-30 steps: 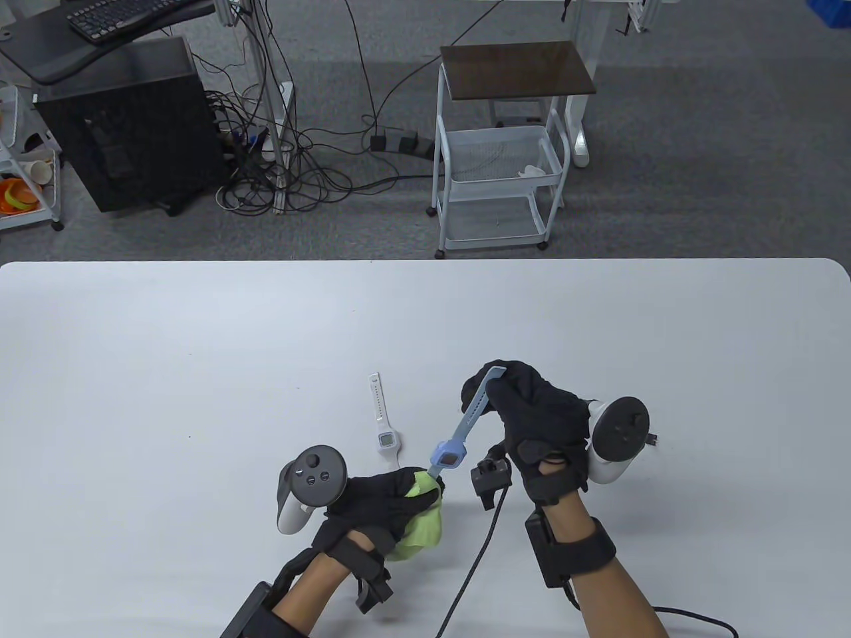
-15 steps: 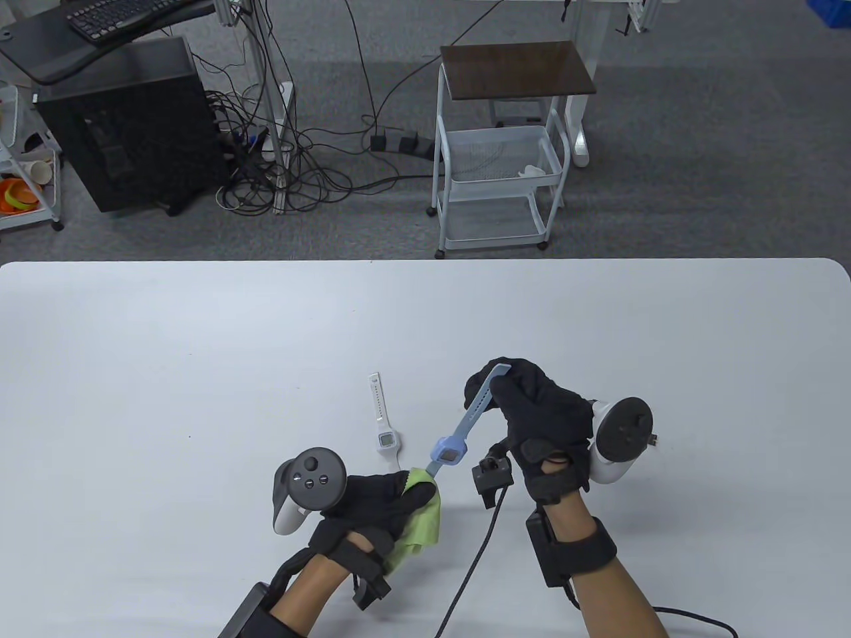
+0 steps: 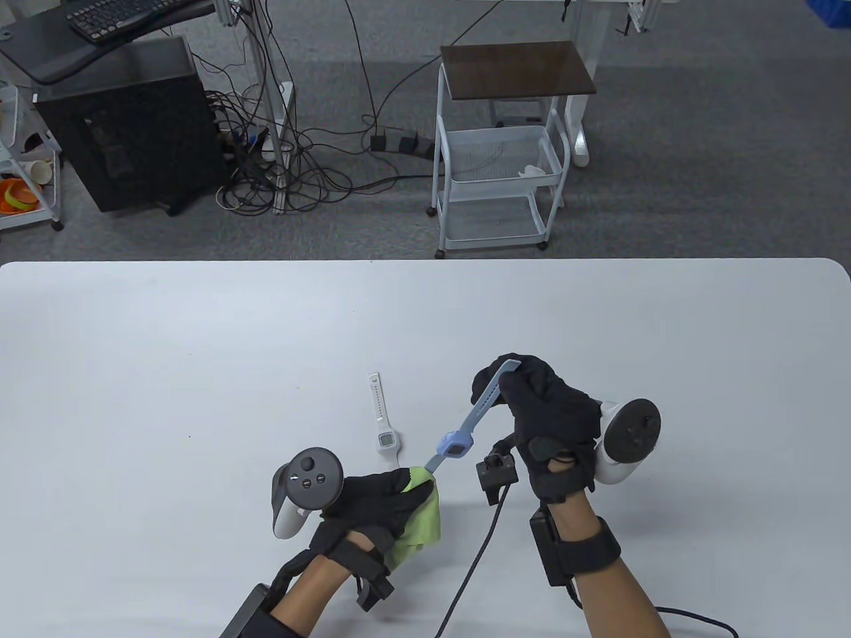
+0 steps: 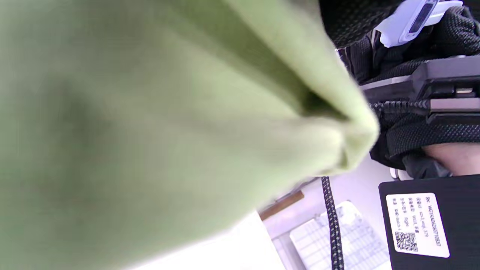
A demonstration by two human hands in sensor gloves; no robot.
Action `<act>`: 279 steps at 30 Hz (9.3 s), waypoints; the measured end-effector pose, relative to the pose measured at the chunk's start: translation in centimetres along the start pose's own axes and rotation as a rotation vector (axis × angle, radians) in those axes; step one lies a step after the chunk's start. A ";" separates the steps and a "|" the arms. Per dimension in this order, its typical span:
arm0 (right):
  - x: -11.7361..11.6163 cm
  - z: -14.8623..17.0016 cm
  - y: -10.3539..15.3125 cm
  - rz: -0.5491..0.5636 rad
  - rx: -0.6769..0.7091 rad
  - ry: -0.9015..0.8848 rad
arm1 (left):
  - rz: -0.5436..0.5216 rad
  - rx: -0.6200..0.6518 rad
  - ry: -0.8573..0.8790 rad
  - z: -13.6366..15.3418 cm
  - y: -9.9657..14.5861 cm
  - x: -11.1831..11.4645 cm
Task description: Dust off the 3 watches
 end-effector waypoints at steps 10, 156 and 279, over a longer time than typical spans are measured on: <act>1.9 -0.3 0.3 0.026 -0.023 0.018 | 0.042 -0.020 0.100 0.5 -0.3 0.7; 4.4 4.2 2.9 -0.025 -0.094 0.088 | -0.278 0.049 0.356 1.0 1.2 -4.9; -1.9 9.9 8.0 -0.467 -0.033 0.486 | -0.279 0.135 0.013 -5.3 -0.7 -6.0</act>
Point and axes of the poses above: the tracker on the back of each hand, its own z axis roughly to the little-finger side, its own y axis roughly from the fingertips to the wrist, x = y × z, the point moved 1 cm from there along -y, roughly from the wrist to the fingertips, and after that the axes turned 9 degrees about -x, right-handed, at the moved point
